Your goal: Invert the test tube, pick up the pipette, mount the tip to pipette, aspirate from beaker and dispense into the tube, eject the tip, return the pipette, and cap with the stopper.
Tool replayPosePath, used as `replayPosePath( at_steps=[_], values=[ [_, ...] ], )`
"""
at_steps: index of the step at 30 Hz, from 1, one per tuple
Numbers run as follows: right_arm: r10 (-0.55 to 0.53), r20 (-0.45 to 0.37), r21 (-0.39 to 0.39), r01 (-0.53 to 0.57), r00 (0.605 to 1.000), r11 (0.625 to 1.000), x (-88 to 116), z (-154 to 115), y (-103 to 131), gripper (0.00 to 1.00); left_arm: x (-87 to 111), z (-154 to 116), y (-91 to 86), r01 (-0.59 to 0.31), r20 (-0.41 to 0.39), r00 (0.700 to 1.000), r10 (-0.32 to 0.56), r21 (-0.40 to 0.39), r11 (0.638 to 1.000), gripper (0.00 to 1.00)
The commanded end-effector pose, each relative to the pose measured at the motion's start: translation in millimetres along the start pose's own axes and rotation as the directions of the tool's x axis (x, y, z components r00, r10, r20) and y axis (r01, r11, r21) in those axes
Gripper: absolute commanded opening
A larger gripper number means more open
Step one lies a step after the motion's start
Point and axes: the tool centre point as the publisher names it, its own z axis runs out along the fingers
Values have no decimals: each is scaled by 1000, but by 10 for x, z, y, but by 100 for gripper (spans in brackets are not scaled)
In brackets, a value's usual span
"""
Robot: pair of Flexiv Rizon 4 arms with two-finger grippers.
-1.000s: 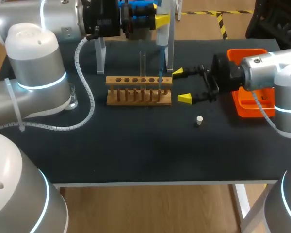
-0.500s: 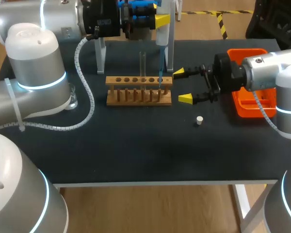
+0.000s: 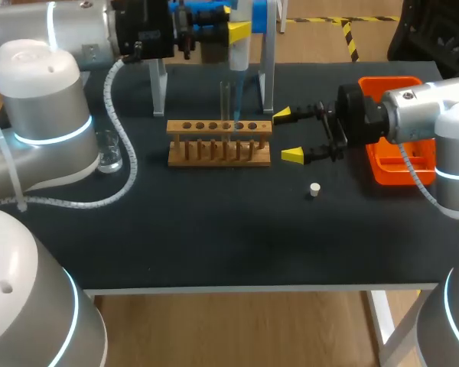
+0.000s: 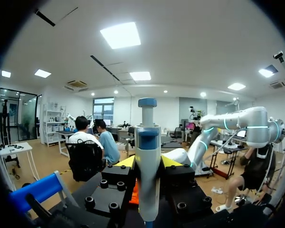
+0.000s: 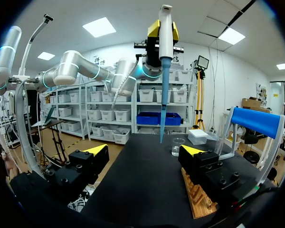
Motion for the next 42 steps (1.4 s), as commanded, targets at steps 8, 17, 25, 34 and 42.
replayPosePath(
  at_steps=[8,17,25,34,42],
  values=[
    [0,3,2,0,1000,1000,14,-3,8,100,-62,-698,157,9,66,998,-8,-5,1000,0],
    [0,3,2,0,1000,1000,14,-3,8,100,-148,-1078,226,-3,121,993,3,4,1000,0],
    [0,3,2,0,1000,1000,14,-3,8,100,-200,-1404,295,-31,174,984,28,12,999,0],
    [0,3,2,0,1000,1000,14,-3,8,100,-372,-1697,386,-47,197,979,45,7,999,0],
    [0,3,2,0,1000,1000,14,-3,8,100,-620,-1949,492,-50,211,976,48,6,999,0]
  ],
)
